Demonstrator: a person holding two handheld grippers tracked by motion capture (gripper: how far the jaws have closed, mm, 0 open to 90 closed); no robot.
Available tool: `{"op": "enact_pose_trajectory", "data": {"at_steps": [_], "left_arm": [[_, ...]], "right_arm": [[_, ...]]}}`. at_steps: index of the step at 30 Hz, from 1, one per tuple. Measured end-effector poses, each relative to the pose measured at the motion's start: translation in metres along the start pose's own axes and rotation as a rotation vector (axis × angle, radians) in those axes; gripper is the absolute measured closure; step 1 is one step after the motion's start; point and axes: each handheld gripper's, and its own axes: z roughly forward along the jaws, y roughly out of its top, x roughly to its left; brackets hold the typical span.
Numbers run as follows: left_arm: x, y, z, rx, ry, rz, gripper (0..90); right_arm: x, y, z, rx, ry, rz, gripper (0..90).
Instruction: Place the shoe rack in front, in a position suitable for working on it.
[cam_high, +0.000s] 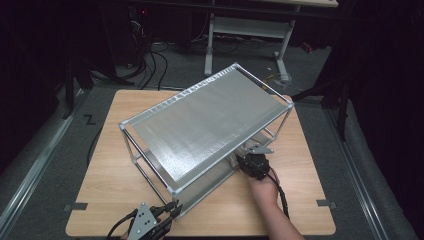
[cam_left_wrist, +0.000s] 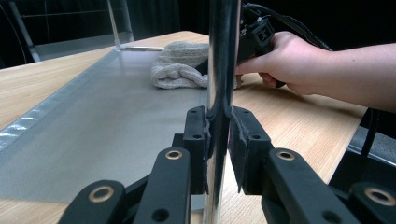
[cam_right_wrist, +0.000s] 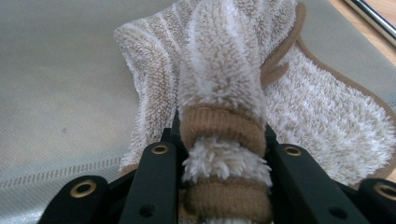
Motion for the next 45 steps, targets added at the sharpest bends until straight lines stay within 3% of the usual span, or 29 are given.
{"op": "enact_pose_trajectory", "data": {"at_steps": [18, 34, 39, 42, 45], "left_arm": [[-0.001, 0.001, 0.0, -0.001, -0.009, 0.004, 77.4], [0.001, 0.0, -0.001, -0.004, -0.006, 0.002, 77.0], [0.004, -0.001, -0.003, -0.008, -0.014, -0.024, 67.1], [0.003, -0.003, -0.001, 0.005, 0.001, -0.016, 62.9], [0.003, -0.004, 0.0, 0.017, 0.011, -0.02, 60.9]], "right_arm": [[-0.004, -0.021, -0.023, -0.01, -0.008, -0.001, 71.4], [-0.01, -0.042, -0.044, -0.034, -0.002, 0.028, 71.3], [-0.008, -0.042, -0.044, -0.033, -0.011, 0.032, 71.1], [-0.009, -0.042, -0.044, -0.031, -0.004, 0.044, 70.4], [-0.008, -0.042, -0.044, -0.031, -0.011, 0.025, 70.1]]}}
